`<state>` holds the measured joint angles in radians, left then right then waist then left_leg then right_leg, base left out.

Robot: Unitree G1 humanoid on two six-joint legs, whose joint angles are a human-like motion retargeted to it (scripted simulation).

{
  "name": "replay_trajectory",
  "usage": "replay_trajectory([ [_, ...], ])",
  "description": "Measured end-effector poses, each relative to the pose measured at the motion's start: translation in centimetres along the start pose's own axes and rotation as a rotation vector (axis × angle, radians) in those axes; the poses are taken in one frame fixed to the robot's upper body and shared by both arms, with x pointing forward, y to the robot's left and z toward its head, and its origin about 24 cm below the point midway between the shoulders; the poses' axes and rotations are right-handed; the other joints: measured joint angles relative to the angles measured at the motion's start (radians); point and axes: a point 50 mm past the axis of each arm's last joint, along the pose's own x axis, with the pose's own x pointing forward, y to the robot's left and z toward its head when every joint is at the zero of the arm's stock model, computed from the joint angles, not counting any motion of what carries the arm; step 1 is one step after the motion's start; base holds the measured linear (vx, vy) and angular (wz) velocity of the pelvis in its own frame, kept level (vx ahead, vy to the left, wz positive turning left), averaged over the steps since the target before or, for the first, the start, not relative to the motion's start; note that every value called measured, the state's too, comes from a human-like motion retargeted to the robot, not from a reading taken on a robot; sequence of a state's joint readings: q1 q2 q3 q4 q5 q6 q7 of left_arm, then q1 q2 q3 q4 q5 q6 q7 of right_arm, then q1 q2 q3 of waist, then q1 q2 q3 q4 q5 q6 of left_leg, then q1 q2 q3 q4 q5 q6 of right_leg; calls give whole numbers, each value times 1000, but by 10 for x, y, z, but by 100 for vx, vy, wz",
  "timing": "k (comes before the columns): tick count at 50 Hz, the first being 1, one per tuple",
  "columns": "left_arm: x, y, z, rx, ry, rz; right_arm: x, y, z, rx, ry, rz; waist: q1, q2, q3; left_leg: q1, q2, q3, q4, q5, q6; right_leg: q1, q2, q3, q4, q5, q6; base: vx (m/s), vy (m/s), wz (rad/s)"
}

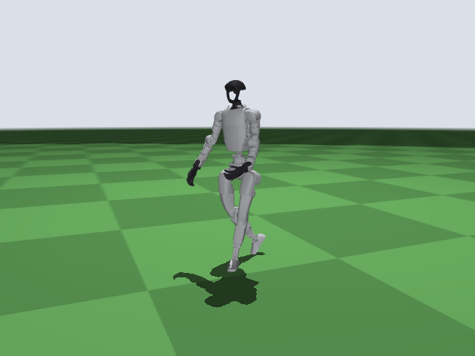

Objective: Walk run

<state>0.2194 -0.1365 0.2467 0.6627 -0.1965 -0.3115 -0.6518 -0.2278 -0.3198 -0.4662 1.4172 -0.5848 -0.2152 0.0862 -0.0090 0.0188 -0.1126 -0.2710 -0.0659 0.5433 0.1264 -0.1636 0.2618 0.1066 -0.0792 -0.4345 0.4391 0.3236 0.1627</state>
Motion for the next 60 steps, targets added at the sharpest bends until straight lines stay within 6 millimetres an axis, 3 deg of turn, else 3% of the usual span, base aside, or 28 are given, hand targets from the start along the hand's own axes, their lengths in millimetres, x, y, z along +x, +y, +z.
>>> replay_trajectory([
  [2, 4, 1, 3, -11, -3, -5, -6, 19, -29, -10, 106, 49, -38, 56, 9, 14, 16, -109, 27, -16, 0, -107, 100, 168, 187, 79, -20, 61, 16, 208],
  [5, 12, -3, 10, 17, -14, -44, -28, 42, -84, 8, 318, 156, -22, 114, 5, 49, 13, -238, 20, -19, 0, -226, 166, 319, 338, -78, 7, 55, 12, 206],
  [9, 26, -9, 25, 62, -43, -107, -70, 81, -148, 92, 555, 306, -39, 140, -9, 78, -48, -458, -3, 19, 0, -357, 149, 391, 323, -219, -72, 59, 7, 287],
  [12, 36, -14, 38, 102, -68, -176, -100, 116, -178, 180, 666, 377, -106, 144, -30, 87, -105, -645, 12, 47, 0, -429, 75, 378, 184, -263, -108, 54, -11, 406],
  [15, 47, -19, 49, 140, -80, -233, -123, 147, -190, 260, 719, 446, -138, 120, -41, 98, -169, -788, 42, 69, 0, -477, 87, 488, -9, -269, -86, 52, -31, 364],
  [18, 53, -21, 57, 178, -89, -251, -133, 170, -189, 282, 716, 535, -143, 62, -29, 145, -232, -883, 58, 84, 0, -509, 41, 559, -189, -277, -63, 43, -26, 281],
  [20, 53, -20, 59, 195, -96, -243, -133, 177, -185, 250, 694, 595, -140, 30, -13, 185, -262, -937, 62, 99, 0, -535, 23, 564, -289, -290, -78, 41, -22, 208],
  [21, 51, -18, 58, 193, -97, -230, -132, 175, -184, 213, 682, 612, -143, 18, -4, 211, -270, -953, 60, 109, 0, -536, 34, 611, -333, -304, -45, 76, -30, 177],
  [23, 46, -12, 54, 177, -91, -197, -127, 167, -184, 131, 673, 617, -154, 2, 11, 267, -279, -971, 59, 130, 0, -531, 36, 641, -401, -312, 16, 94, -30, 146],
  [27, 23, 5, 37, 130, -72, -85, -118, 135, -190, -8, 698, 515, -189, 17, -3, 343, -269, -939, 90, 215, 0, -477, 53, 656, -385, -235, -16, 85, -11, 116],
  [30, 0, 11, 16, 104, -30, -9, -112, 112, -192, -4, 721, 422, -202, 63, -31, 369, -268, -879, 177, 399, -27, -430, 35, 577, -311, -313, -44, 97, 4, 126],
  [32, -7, 7, 2, 71, 2, 25, -102, 100, -185, 64, 710, 366, -188, 82, -43, 304, -233, -785, 300, 573, -207, -403, 46, 595, -283, -369, -62, 70, -8, 140],
  [35, -9, 1, -9, 17, 15, 76, -83, 87, -166, 150, 642, 297, -198, 57, -66, 166, -151, -549, 533, 677, -510, -347, -37, 418, -291, -411, -54, 70, -24, 183],
  [38, -11, 0, -11, -2, 15, 56, -58, 76, -134, 164, 521, 240, -168, 4, -71, 11, -119, -409, 713, 478, -310, -280, -72, 356, -308, -449, -51, 60, -30, 142],
  [40, -12, -1, -12, -7, 18, 50, -40, 65, -107, 138, 426, 209, -120, -27, -61, -92, -110, -327, 742, 379, -240, -240, -76, 317, -330, -460, -58, 57, -29, 59],
  [43, -11, -2, -10, -1, 2, 63, -17, 48, -62, 86, 263, 159, -54, -43, -40, -237, -98, -286, 668, 261, -201, -179, -43, 279, -365, -482, -61, 58, -30, 43],
  [47, -9, -2, -6, 7, -10, 68, -1, 22, -12, 55, 86, 72, 20, -48, -18, -360, -62, -281, 389, 198, -163, -94, 18, 230, -396, -524, -51, 64, -32, 42],
  [51, -8, -2, -6, -4, -14, 82, 5, 5, 20, 58, -14, 16, 80, -36, -1, -379, -13, -175, 29, 183, -223, -7, 82, 211, -407, -541, -49, 86, -27, 20],
  [53, -7, -3, -9, -22, -4, 101, 6, 3, 24, 75, -33, 3, 88, -36, 0, -363, -48, -170, -96, 150, -232, 38, 102, 191, -411, -509, -40, 97, -20, 52],
  [55, -7, -3, -13, -48, 8, 129, 5, 8, 19, 95, -25, 11, 92, -54, -9, -332, -78, -181, -124, 148, -193, 72, 97, 177, -396, -445, -13, 102, -18, 42],
  [57, -10, -4, -18, -72, 17, 150, 2, 20, 1, 109, 28, 49, 111, -91, -23, -286, -94, -159, -90, 121, -136, 90, 64, 191, -358, -301, 20, 120, -17, -4],
  [60, -19, 3, -23, -81, 37, 177, -13, 52, -48, 124, 184, 141, 127, -103, -63, -235, -103, -167, -63, 177, -54, 99, 48, 229, -256, 26, 34, 141, -12, -11],
])
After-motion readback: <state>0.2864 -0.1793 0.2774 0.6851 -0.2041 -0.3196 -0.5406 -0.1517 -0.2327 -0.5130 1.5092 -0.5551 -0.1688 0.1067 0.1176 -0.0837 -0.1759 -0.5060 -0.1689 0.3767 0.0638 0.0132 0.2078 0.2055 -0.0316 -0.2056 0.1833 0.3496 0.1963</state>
